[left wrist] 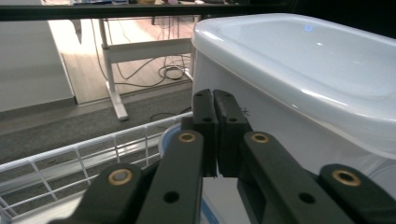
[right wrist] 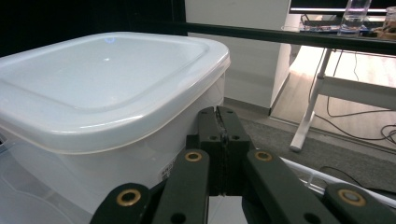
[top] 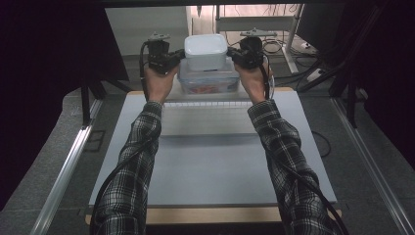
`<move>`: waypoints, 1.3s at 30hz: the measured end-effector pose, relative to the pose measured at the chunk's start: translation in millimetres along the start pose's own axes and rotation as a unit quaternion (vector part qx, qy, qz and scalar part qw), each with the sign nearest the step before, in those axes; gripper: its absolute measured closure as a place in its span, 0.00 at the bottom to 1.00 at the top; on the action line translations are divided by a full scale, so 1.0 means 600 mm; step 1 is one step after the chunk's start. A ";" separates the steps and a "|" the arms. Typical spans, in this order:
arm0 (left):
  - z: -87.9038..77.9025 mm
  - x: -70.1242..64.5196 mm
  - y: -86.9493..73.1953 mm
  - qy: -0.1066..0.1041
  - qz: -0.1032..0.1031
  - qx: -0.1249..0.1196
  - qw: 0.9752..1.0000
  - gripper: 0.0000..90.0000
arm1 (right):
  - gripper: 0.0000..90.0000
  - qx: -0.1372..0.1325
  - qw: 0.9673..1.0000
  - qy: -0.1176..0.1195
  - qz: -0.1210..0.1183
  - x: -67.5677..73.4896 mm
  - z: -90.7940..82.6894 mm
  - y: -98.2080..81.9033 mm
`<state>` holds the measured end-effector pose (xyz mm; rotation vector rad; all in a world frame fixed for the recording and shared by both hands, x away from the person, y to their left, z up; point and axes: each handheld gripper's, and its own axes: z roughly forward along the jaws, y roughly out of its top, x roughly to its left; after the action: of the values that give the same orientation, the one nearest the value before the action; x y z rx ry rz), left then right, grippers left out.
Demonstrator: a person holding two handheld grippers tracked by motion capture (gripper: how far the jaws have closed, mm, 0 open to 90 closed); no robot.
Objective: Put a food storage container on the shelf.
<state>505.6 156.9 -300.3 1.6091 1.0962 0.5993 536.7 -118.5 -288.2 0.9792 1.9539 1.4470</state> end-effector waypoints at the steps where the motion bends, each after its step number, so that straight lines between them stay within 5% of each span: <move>1: -0.002 -0.001 0.000 -0.004 -0.003 -0.001 1.000 1.00 | 1.00 0.002 1.000 0.003 0.002 0.000 -0.003 0.000; 12: -0.020 -0.026 -0.009 -0.006 0.006 0.005 1.000 0.99 | 0.99 0.002 1.000 0.010 0.006 0.006 -0.042 -0.013; 15: -0.024 -0.023 -0.009 -0.004 0.006 0.007 1.000 0.93 | 0.92 0.002 1.000 -0.003 -0.003 0.007 -0.048 -0.015; 18: -0.040 -0.018 -0.016 -0.002 0.025 0.012 1.000 0.85 | 0.81 -0.001 1.000 -0.001 0.001 -0.003 -0.064 -0.024; 21: -0.061 -0.010 -0.031 -0.032 0.024 0.014 0.999 0.73 | 0.67 0.000 1.000 0.016 0.017 -0.015 -0.087 -0.042; 24: -0.079 -0.010 -0.048 -0.034 0.044 0.018 0.998 0.62 | 0.56 0.004 0.999 0.033 0.018 -0.018 -0.108 -0.062; 39: -0.137 -0.051 -0.140 -0.083 0.061 0.048 0.994 0.22 | 0.33 0.024 0.996 0.084 0.015 0.013 -0.177 -0.131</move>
<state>394.9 171.4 -347.6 1.7852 0.9195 0.4892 432.7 -187.7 -331.2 0.9372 2.1106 1.5502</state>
